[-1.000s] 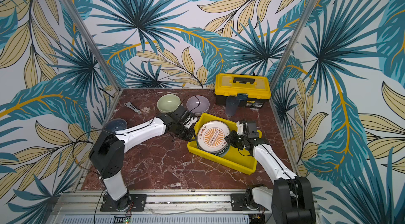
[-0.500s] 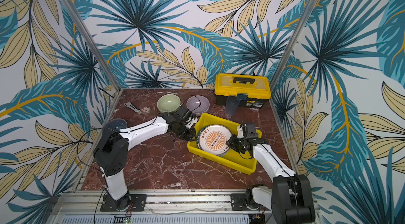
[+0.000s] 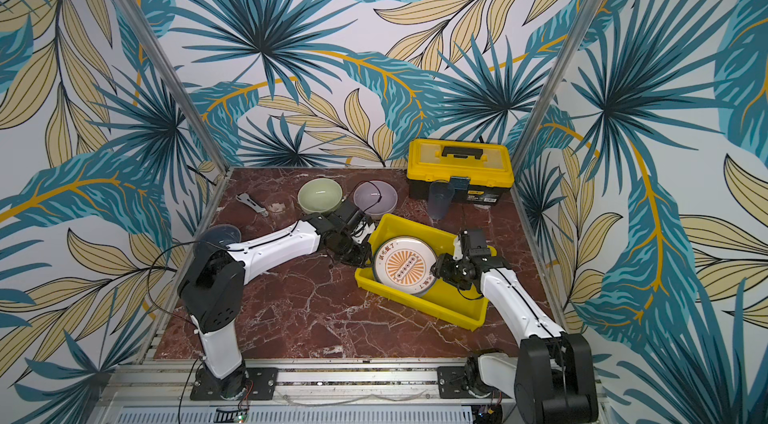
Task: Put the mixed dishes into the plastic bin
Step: 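Lower the sunburst plate flat onto the bin plates with the right gripper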
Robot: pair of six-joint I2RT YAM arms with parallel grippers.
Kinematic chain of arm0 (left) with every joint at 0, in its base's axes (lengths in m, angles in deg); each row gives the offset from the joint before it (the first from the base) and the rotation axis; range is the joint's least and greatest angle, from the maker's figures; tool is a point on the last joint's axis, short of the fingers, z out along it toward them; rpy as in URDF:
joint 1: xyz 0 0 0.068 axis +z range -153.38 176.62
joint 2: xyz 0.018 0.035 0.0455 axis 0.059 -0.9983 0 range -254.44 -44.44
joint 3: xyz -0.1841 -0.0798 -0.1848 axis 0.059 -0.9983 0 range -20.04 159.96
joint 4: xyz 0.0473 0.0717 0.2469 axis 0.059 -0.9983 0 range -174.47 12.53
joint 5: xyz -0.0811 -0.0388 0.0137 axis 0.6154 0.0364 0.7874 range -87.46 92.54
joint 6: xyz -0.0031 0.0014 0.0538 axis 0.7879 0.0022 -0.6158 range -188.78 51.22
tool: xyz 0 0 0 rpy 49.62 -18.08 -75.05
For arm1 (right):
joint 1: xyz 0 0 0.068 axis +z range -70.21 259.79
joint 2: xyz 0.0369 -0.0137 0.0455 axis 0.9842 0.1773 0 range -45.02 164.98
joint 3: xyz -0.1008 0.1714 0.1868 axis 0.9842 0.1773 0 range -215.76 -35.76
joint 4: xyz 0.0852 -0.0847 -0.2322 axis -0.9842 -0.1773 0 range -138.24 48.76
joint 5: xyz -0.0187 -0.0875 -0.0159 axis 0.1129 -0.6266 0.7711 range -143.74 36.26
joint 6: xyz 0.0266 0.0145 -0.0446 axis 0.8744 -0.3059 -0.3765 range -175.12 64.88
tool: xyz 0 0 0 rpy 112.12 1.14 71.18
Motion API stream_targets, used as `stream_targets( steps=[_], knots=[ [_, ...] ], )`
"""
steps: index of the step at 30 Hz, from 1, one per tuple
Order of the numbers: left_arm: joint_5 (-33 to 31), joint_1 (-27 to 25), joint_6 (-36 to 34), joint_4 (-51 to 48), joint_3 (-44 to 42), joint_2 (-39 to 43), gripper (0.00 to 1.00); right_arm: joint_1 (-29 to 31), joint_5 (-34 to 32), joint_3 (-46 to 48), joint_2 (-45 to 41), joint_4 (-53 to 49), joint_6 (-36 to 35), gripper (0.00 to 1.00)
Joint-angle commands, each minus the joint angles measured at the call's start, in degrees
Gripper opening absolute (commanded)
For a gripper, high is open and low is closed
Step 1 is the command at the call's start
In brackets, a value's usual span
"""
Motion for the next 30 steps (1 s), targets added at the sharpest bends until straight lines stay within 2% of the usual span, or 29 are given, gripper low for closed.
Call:
stream_targets(
  steps=[1, 12, 22, 30],
  knots=[
    [1.5, -0.7, 0.1, 1.2, 2.5, -0.6, 0.33, 0.4, -4.0, -1.8, 0.5, -3.3, -0.8, 0.60],
    [1.9, -0.8, 0.4, 1.3, 3.1, -0.8, 0.32, 5.6, -12.2, -7.2, 6.0, -6.5, -0.1, 0.66],
    [2.3, -0.8, 0.5, 1.2, 3.2, -1.0, 0.32, 10.6, -14.7, -10.8, 13.0, -5.1, 1.4, 0.66],
    [2.3, -0.8, 0.5, 1.2, 3.0, -0.8, 0.32, 12.5, -13.6, -12.8, 17.6, -3.2, 2.6, 0.67]
  ],
)
